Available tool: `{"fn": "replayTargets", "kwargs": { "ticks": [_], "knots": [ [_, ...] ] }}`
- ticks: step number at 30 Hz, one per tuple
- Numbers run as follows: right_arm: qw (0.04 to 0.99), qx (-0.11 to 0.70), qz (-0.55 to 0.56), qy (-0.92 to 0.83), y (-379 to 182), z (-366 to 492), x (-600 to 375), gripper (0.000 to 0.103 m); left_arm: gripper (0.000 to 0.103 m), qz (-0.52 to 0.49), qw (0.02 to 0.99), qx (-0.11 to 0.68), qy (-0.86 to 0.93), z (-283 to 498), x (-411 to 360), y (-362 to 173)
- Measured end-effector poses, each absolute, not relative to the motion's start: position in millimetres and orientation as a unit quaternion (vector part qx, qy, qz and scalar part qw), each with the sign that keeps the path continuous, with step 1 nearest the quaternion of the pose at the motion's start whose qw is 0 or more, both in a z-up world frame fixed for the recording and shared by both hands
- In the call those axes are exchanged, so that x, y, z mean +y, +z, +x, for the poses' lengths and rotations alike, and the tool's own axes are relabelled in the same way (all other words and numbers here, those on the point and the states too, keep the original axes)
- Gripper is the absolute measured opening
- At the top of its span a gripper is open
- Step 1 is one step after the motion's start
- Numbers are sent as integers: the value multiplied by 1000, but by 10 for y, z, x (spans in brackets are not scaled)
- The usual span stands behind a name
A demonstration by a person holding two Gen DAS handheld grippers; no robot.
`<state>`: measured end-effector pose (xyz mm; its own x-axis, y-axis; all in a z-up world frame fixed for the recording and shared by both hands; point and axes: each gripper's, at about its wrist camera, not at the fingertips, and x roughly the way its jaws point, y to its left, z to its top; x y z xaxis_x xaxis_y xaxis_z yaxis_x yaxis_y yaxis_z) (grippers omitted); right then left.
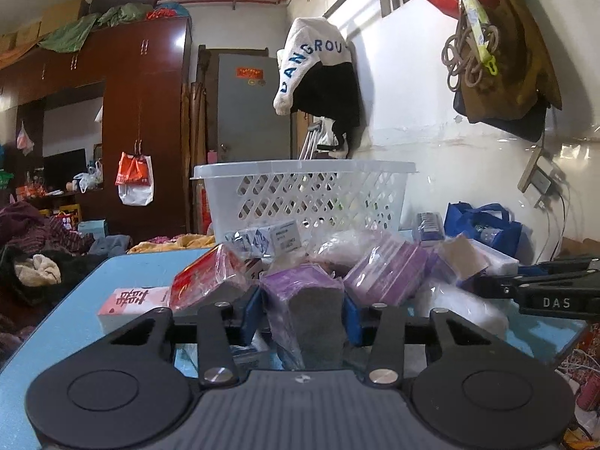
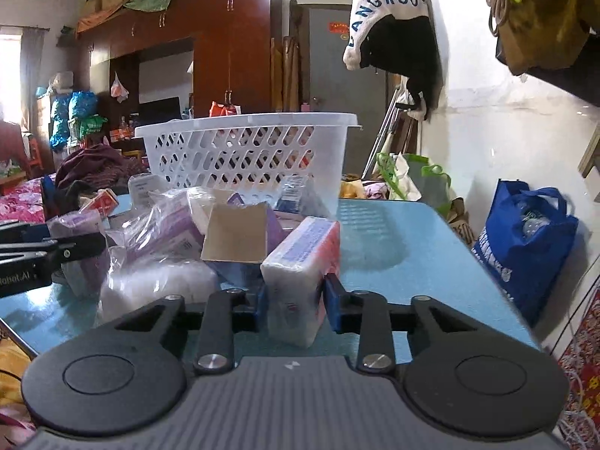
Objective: Organize objects
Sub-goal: 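Grasp the purple box with the left gripper while the right gripper grasps the pink tissue pack, then carry both held items over the white basket and open both grippers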
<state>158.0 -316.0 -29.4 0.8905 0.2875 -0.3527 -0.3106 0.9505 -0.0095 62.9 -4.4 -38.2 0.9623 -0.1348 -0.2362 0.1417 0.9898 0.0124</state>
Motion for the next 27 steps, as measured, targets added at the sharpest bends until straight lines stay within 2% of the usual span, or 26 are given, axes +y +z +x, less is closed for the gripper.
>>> {"fn": "replayTargets", "kwargs": {
  "ticks": [19,27],
  "knots": [
    [977,128,-39,167,61,1550,-3283,31,48,8,994,63,-89,672,66,16],
    [971,82,-35,220,697,2114,-3031,31,48,-21,993,59,-100,1296,126,701]
  ]
}}
